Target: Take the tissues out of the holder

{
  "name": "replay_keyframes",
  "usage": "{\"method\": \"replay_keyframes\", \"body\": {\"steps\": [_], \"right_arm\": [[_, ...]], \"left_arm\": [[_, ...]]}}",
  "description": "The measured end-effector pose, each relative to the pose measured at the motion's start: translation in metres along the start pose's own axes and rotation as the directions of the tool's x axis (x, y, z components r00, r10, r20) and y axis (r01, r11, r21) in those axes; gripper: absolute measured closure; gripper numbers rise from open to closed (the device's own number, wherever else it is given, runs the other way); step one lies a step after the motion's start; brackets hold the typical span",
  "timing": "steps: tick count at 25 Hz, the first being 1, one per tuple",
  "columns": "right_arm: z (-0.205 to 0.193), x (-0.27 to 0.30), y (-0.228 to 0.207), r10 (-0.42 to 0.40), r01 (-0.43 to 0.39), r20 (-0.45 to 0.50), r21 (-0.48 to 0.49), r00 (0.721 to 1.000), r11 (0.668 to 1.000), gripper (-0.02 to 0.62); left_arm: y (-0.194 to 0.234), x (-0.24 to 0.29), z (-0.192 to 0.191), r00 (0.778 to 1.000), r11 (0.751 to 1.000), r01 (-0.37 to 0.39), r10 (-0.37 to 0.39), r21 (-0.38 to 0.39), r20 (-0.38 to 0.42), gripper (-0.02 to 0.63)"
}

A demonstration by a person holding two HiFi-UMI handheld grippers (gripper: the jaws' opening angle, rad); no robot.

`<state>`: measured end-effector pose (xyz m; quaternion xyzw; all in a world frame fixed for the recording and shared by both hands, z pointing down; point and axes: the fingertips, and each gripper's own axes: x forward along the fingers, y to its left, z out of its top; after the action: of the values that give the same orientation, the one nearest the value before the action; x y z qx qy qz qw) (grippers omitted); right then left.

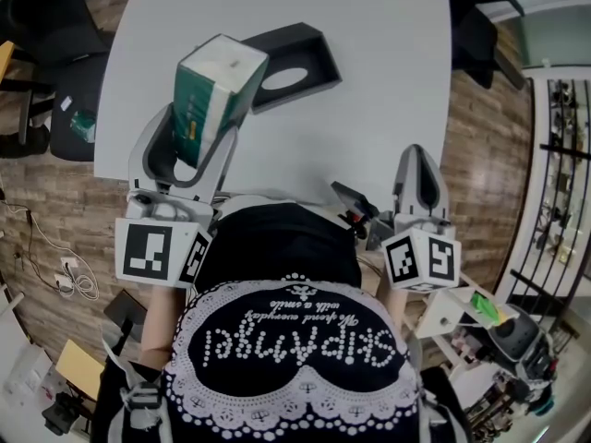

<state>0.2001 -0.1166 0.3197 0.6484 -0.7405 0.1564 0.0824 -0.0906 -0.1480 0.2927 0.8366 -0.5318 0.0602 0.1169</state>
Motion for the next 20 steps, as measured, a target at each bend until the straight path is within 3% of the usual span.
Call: {"method": "replay_keyframes", "body": {"steps": [20], "right_arm": [[-0.0034, 0.0061, 0.0037, 0.025, -0.026, -0.025, -0.016, 0.999, 1.0, 0.561]], "left_arm": [[0.0013, 0.0015, 0.0001, 1.0, 1.0, -0.008, 0.008, -0.006, -0.008, 0.273]]}}
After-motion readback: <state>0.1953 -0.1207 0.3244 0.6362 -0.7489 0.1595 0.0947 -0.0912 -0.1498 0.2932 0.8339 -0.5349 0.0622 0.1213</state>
